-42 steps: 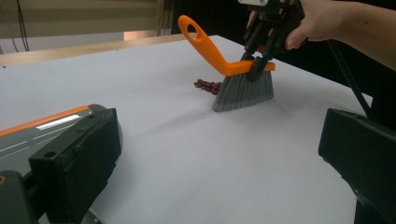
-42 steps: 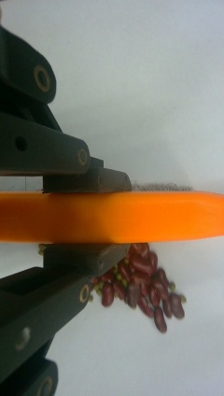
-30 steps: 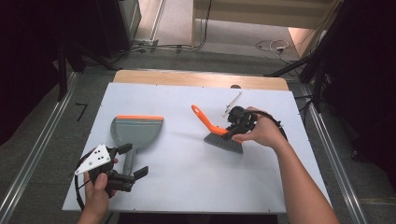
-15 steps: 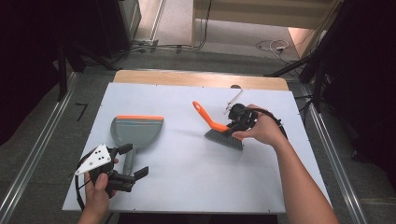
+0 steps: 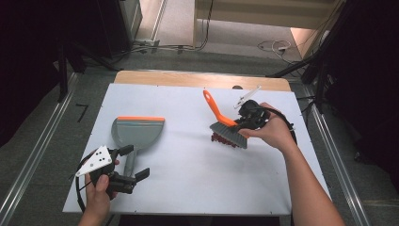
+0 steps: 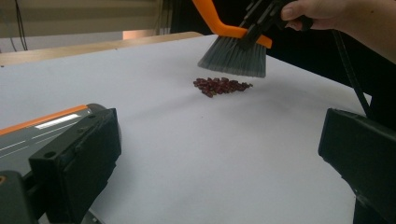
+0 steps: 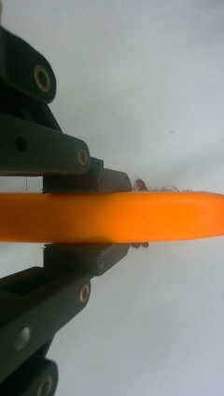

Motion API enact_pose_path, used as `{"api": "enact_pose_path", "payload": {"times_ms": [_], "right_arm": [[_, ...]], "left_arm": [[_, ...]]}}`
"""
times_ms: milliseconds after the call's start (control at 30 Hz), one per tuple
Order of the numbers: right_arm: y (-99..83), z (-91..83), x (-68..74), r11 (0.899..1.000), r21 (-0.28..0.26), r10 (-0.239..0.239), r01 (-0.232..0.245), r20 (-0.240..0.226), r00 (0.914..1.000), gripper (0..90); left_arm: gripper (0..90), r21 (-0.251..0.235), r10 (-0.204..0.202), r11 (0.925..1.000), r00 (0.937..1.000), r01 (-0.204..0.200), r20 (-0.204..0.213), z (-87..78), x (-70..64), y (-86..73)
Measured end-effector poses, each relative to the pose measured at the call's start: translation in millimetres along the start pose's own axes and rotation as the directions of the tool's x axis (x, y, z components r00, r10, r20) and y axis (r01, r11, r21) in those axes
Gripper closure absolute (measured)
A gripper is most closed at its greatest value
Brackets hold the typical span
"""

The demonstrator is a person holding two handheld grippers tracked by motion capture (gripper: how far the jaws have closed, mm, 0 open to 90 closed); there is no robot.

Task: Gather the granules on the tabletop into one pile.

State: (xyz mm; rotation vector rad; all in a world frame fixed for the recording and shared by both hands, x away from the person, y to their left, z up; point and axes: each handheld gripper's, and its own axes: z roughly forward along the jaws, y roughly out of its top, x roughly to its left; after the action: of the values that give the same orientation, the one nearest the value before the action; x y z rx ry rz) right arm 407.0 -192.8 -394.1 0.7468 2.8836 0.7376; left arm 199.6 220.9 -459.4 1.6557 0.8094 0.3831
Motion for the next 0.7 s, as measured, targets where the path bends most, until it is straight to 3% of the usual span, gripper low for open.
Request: {"api": "enact_pose_path", "payload": {"times_ms": [100, 200, 267, 300, 367, 500, 667, 700], "right_arm": [[-9.1, -5.8, -1.1, 0.998, -0.014, 0.069, -0.069, 0.05, 0.9963, 68.4], [-20.9, -8.3, -5.3, 0.984, -0.005, 0.177, -0.178, 0.131, 0.9754, 68.4], [-30.3, -9.1, -7.6, 0.964, -0.016, 0.266, -0.267, 0.178, 0.9475, 68.4], [-33.3, -9.0, -8.4, 0.957, -0.025, 0.287, -0.287, 0.187, 0.9395, 68.4], [-40.2, -7.9, -8.0, 0.932, -0.055, 0.362, -0.359, 0.214, 0.9071, 68.4], [-44.5, 2.1, -4.0, 0.897, -0.067, 0.436, -0.436, 0.293, 0.8511, 68.5], [-40.9, 17.2, 3.3, 0.885, -0.064, 0.451, -0.462, 0.369, 0.8127, 68.5], [-39.2, 18.0, 4.2, 0.878, -0.072, 0.464, -0.474, 0.373, 0.8033, 68.6]], "left_arm": [[0.3, 0.0, 0.001, 1.0, 1.0, -0.001, 0.002, 0.2, -0.3, 0.2], [0.3, 0.0, 0.004, 1.0, 1.0, -0.004, 0.002, 0.7, -0.9, 0.5], [0.3, 0.002, 0.005, 1.0, 1.0, -0.005, 0.001, 0.9, -1.3, 0.8], [0.3, 0.003, 0.006, 1.0, 1.0, -0.006, 0.001, 1.0, -1.3, 0.8], [0.3, 0.003, 0.005, 1.0, 1.0, -0.005, 0.001, 1.4, -1.1, 0.7], [0.3, 0.003, 0.004, 1.0, 1.0, -0.004, 0.004, 2.2, -1.6, 0.7], [0.3, 0.004, 0.003, 1.0, 1.0, -0.003, 0.003, 2.0, -1.6, 0.5], [0.3, 0.004, 0.003, 1.0, 1.0, -0.003, 0.003, 1.7, -1.3, 0.5]]}}
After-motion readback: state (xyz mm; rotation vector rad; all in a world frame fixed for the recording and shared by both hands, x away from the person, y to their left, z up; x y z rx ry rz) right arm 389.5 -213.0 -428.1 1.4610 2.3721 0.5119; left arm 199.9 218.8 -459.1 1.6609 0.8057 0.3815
